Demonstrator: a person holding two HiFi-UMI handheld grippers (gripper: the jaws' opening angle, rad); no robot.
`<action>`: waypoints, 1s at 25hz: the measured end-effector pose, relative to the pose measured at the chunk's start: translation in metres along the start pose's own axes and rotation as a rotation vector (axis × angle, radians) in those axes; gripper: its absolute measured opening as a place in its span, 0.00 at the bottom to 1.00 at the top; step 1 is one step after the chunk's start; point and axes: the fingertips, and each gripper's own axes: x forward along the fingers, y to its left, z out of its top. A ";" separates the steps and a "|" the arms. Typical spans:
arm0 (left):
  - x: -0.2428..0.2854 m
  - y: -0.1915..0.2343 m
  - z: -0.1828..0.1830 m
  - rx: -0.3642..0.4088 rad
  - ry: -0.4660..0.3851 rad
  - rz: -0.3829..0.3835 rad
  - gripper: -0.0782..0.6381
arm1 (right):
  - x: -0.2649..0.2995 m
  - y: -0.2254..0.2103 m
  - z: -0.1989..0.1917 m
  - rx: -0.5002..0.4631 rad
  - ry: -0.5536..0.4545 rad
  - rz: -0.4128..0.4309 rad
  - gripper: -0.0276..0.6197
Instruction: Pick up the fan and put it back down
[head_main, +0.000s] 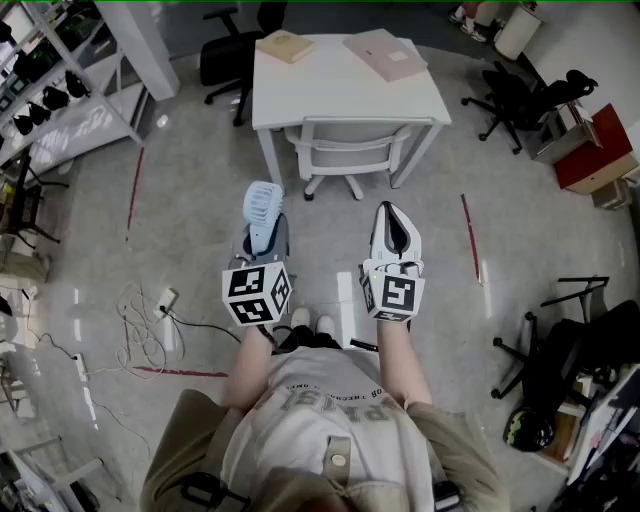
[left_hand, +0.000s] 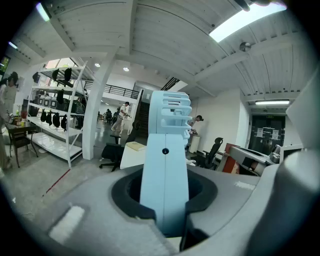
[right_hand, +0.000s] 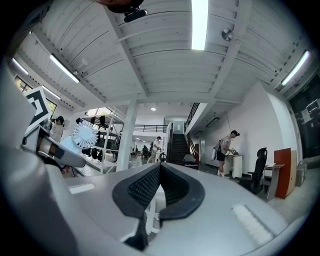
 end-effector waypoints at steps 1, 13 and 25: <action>0.000 -0.001 0.002 0.004 -0.006 0.000 0.25 | 0.000 -0.001 0.001 -0.001 -0.003 0.000 0.04; 0.002 -0.009 0.011 0.037 -0.029 -0.001 0.25 | -0.001 -0.009 0.007 -0.018 -0.005 -0.001 0.04; 0.010 -0.028 0.001 0.056 -0.026 -0.005 0.25 | -0.004 -0.038 -0.016 0.121 0.052 0.064 0.46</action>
